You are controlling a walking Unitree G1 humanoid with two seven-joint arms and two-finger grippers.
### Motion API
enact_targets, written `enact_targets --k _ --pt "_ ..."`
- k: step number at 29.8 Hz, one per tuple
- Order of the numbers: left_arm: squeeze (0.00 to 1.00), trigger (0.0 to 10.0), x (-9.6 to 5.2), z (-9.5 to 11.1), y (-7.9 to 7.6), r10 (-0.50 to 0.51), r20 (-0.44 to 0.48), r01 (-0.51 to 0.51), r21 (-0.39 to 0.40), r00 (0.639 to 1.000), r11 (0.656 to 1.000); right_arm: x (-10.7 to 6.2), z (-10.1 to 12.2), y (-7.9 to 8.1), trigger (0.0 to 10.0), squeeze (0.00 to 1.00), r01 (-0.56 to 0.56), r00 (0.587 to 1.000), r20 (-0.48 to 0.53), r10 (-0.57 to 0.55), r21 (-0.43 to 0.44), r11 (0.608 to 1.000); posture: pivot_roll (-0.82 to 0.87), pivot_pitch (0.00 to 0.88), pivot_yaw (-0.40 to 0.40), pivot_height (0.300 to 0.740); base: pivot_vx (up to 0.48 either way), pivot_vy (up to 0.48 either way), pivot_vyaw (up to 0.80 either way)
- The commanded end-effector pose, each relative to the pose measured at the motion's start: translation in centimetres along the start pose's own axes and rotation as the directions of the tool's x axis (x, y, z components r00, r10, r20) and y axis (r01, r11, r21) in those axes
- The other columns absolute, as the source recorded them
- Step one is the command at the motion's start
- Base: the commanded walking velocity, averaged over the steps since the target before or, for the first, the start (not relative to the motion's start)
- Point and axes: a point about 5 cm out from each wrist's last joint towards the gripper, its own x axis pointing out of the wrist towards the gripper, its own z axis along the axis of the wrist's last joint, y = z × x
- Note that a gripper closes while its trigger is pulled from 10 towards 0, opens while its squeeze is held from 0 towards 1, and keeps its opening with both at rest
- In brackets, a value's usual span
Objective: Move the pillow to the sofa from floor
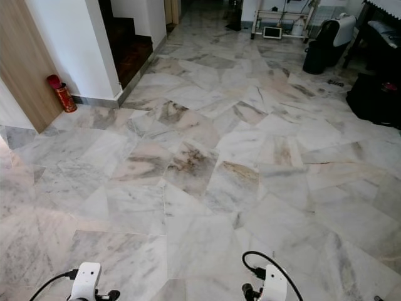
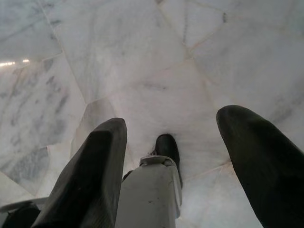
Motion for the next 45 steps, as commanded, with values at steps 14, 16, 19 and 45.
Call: enact_targets --k 14,16,19,45 --pt "0.00 10.0 -0.16 -1.22 -0.25 -0.001 -0.038 0.000 -0.022 0.999 1.000 -0.13 -0.32 -0.29 10.0 0.00 -0.011 1.000 -0.016 0.010 -0.120 0.993 -0.07 0.000 -0.049 0.740 0.000 0.000 0.00" --pt "0.00 10.0 -0.18 -1.29 -0.19 0.000 -0.040 -0.001 -0.024 0.999 1.000 -0.13 -0.51 -0.13 10.0 0.00 -0.010 1.000 -0.017 0.008 -0.111 0.994 -0.07 0.000 -0.049 0.740 0.000 0.000 0.00" --pt "0.00 10.0 -0.21 -1.35 -0.06 0.001 -0.041 -0.002 -0.024 0.999 1.000 -0.13 -0.53 -0.09 10.0 0.00 -0.008 1.000 -0.013 0.007 -0.105 0.994 -0.07 0.000 -0.049 0.740 -0.241 0.000 0.00" --pt "0.00 10.0 -0.34 -1.68 0.39 0.005 -0.050 -0.007 -0.029 0.999 1.000 -0.19 -0.68 -0.35 10.0 0.00 0.020 1.000 -0.008 -0.021 -0.036 0.999 -0.07 0.000 -0.052 0.740 -0.267 0.000 0.00"
